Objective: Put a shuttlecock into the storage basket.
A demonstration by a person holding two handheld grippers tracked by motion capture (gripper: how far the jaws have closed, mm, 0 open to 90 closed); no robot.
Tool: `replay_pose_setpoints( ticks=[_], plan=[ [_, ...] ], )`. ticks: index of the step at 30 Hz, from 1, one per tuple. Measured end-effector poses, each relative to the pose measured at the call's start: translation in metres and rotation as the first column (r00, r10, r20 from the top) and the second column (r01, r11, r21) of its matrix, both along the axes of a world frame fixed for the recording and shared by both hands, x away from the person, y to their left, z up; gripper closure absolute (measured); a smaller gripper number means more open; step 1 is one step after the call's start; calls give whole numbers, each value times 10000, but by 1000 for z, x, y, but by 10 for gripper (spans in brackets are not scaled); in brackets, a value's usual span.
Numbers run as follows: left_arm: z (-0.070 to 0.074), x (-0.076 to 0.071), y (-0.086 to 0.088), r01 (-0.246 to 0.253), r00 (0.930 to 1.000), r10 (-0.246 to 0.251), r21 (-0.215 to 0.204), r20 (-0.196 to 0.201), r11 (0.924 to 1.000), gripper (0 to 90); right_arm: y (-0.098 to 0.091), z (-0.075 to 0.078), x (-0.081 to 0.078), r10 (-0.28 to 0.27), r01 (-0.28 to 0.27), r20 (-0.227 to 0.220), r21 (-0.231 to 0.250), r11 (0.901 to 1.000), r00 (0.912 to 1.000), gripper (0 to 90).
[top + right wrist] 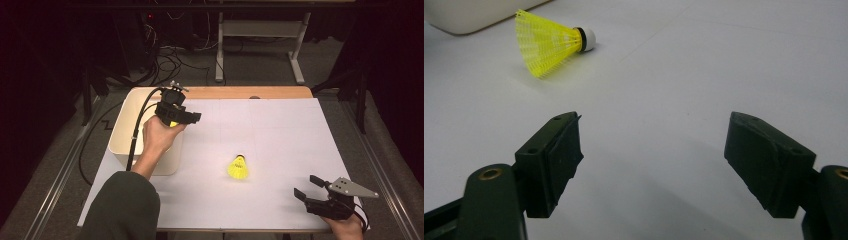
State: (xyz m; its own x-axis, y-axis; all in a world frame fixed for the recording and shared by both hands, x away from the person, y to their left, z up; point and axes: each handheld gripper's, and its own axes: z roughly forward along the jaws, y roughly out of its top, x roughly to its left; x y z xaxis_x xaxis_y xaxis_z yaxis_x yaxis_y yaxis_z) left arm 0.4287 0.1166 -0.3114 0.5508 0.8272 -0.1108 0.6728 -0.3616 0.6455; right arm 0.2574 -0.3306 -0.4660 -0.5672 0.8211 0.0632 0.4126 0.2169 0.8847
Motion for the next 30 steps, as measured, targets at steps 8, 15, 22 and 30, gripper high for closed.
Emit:
replay_pose_setpoints(
  ticks=[8,15,22,30],
  plan=[
    [-2,-1,-8,157,9999,-157,10,28,9999,387,0,0,0,-19,19,6,19,10000,10000,230],
    [-2,-2,-13,259,9997,-259,-14,-14,9997,396,0,0,0,-23,23,16,11,10000,10000,230],
    [-3,-3,-17,314,9995,-314,45,-11,9995,402,0,0,0,-57,57,-7,22,10000,10000,230],
    [-6,-3,-25,441,9990,-441,41,-23,9990,392,-1,0,0,-84,84,13,45,10000,10000,230]
  ],
)
